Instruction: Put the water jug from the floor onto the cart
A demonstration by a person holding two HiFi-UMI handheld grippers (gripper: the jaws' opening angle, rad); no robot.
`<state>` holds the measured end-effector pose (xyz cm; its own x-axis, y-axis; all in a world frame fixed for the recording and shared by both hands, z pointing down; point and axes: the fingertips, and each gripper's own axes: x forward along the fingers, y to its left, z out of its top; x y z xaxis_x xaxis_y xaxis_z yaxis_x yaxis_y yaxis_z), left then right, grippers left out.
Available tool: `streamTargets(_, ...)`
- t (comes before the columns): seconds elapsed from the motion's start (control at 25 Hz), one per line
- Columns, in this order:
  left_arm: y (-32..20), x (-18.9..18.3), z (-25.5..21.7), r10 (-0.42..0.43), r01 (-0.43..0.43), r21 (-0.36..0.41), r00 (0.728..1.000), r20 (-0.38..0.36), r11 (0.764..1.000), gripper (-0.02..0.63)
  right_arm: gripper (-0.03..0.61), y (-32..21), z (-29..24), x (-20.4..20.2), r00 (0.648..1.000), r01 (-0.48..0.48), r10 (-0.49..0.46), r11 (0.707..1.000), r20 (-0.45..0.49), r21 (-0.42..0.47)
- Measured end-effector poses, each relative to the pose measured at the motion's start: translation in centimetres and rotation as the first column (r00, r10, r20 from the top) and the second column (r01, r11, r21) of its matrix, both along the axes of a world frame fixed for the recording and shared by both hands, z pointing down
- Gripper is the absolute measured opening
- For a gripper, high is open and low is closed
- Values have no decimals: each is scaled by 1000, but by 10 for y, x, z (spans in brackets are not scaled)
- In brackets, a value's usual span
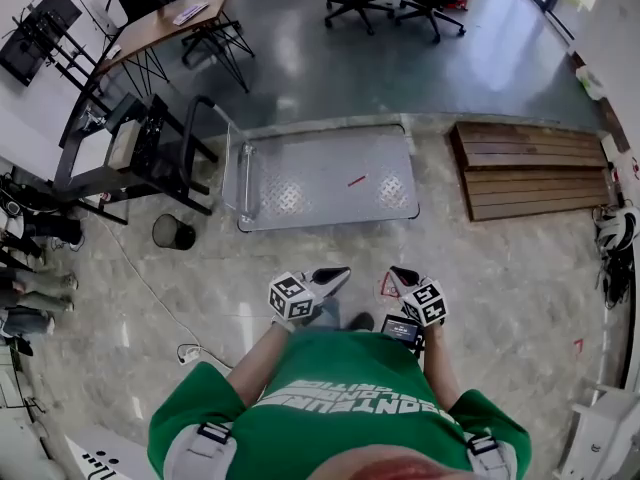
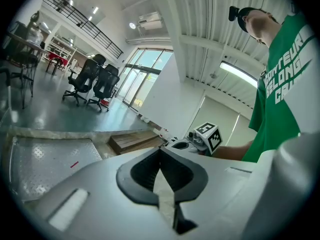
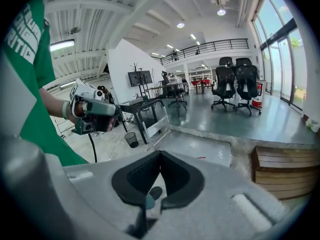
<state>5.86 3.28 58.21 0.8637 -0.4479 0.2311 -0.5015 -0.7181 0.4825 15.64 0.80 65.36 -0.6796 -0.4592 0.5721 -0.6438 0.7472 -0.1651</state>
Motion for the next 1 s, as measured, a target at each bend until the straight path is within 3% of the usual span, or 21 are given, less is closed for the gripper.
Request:
streamTargets(0.52, -23, 3, 36, 133, -132, -88, 991, 9, 987, 14, -8, -23, 42, -8, 997, -48, 42, 994, -66, -97)
streamTargets(0.8, -27, 2, 71, 200, -196, -163, 980, 7, 967, 14, -8, -36, 91, -6, 990, -84, 65, 984, -125, -155)
streamTargets(1.0, -16, 4, 90, 284, -274, -218, 959, 16, 937, 14, -7, -26, 121, -2, 979, -158, 127, 966, -159, -206)
